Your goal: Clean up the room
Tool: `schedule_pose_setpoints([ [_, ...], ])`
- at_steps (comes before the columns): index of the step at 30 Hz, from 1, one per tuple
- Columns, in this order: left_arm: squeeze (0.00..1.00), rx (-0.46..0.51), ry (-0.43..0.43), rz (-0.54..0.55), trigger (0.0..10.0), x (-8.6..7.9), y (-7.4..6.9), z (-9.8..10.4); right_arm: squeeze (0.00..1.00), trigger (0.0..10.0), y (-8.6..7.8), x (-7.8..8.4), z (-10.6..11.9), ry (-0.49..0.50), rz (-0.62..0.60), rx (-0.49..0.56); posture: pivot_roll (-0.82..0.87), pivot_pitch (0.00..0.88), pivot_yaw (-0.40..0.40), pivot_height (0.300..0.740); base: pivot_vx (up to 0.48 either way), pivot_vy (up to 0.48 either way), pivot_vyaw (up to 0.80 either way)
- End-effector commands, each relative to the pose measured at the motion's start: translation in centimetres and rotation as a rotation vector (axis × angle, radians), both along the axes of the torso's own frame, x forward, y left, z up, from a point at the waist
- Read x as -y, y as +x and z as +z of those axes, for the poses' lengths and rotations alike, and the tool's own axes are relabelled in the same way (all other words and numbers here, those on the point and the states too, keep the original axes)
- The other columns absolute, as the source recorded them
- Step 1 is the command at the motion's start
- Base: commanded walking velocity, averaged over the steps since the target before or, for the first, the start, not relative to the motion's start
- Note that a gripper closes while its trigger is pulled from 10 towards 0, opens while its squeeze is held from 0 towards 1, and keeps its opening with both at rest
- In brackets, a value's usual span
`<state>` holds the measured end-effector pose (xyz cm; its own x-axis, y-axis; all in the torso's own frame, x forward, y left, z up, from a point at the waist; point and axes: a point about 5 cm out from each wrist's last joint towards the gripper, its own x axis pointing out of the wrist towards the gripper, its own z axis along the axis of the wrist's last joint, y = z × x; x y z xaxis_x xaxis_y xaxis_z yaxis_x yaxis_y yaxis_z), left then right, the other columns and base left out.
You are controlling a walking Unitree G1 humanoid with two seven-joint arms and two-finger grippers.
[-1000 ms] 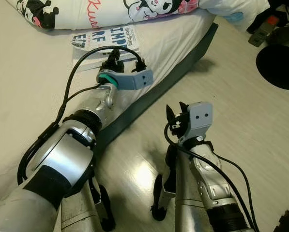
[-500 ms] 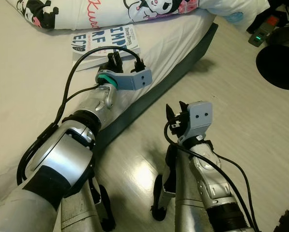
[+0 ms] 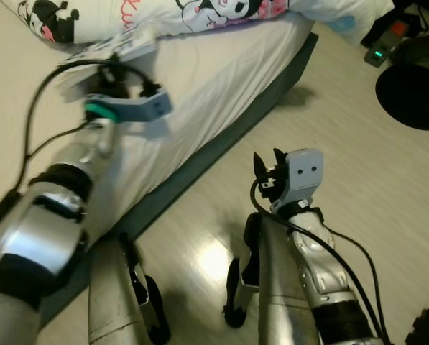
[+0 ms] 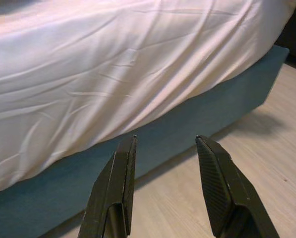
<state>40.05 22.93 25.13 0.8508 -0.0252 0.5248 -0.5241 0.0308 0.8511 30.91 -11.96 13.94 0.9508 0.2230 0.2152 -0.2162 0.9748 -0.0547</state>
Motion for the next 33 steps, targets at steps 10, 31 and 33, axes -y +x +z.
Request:
schedule_pose_setpoints([
  [10, 0.0, 0.099, 0.125, 0.405, 10.0, -12.5, -4.8, 4.0, 0.0, 10.0, 0.2, -0.4, -0.7, 0.009, 0.015, -0.026, -0.04, 0.301, 0.051, 0.532, 0.0, 0.0, 0.0],
  [31, 0.81, -0.375, -0.152, 0.791, 10.0, -20.2, -12.7, -8.3, 0.0, 10.0, -0.6, 0.1, -1.6, 0.013, -0.005, -0.044, -0.04, 0.321, 0.062, 0.532, 0.0, 0.0, 0.0],
  [33, 1.0, -0.374, -0.174, 0.781, 10.0, -19.8, -12.4, -8.5, 0.0, 10.0, -0.6, 0.1, -1.6, 0.012, -0.006, -0.045, -0.04, 0.321, 0.062, 0.532, 0.0, 0.0, 0.0],
])
